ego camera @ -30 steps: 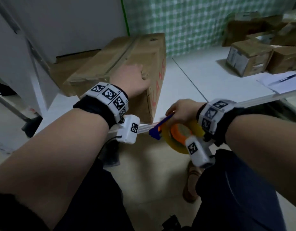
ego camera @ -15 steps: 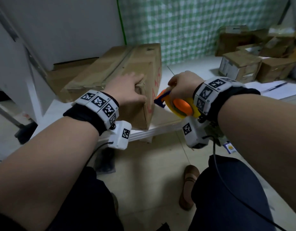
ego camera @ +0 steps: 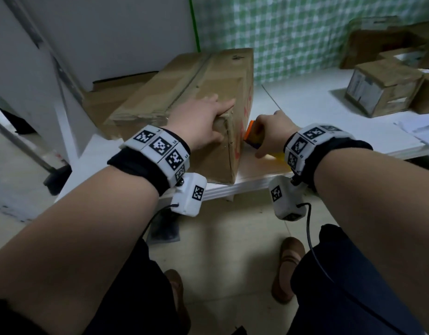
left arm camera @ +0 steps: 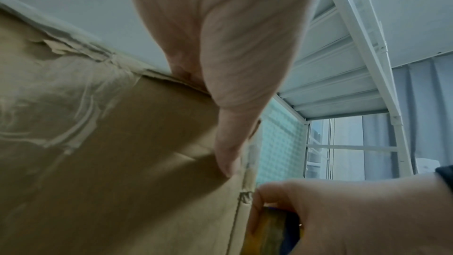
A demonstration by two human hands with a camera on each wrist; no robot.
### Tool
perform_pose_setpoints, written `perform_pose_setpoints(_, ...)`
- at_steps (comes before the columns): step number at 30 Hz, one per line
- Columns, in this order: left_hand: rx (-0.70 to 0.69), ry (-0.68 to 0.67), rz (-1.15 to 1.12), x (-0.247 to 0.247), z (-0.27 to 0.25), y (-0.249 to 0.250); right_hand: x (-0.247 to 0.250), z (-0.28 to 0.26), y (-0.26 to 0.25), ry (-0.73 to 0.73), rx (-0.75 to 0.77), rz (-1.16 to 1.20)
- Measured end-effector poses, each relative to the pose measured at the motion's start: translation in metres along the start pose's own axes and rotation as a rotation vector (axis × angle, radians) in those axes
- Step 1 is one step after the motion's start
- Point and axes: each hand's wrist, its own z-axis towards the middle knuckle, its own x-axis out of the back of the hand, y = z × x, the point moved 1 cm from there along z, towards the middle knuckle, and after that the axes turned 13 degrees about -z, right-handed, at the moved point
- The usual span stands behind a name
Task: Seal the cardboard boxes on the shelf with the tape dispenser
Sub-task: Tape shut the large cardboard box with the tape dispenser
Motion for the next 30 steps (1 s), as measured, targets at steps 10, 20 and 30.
perform_pose_setpoints(10, -0.051, 0.068, -0.021, -0.007, 0.009, 0.027, -0.002, -0.001, -0.005, -0.096, 0.056, -0.101)
perform_pose_setpoints(20, -0.241, 0.195, -0.182, 0.007, 0.002, 0.012, 0.049, -0.01, -0.002, 0.268, 0.174, 0.113)
perform_pose_setpoints(30, -0.369, 0.238, -0.144, 0.001, 0.001, 0.008, 0.054, -0.012, -0.005, 0.253, 0.182, 0.049)
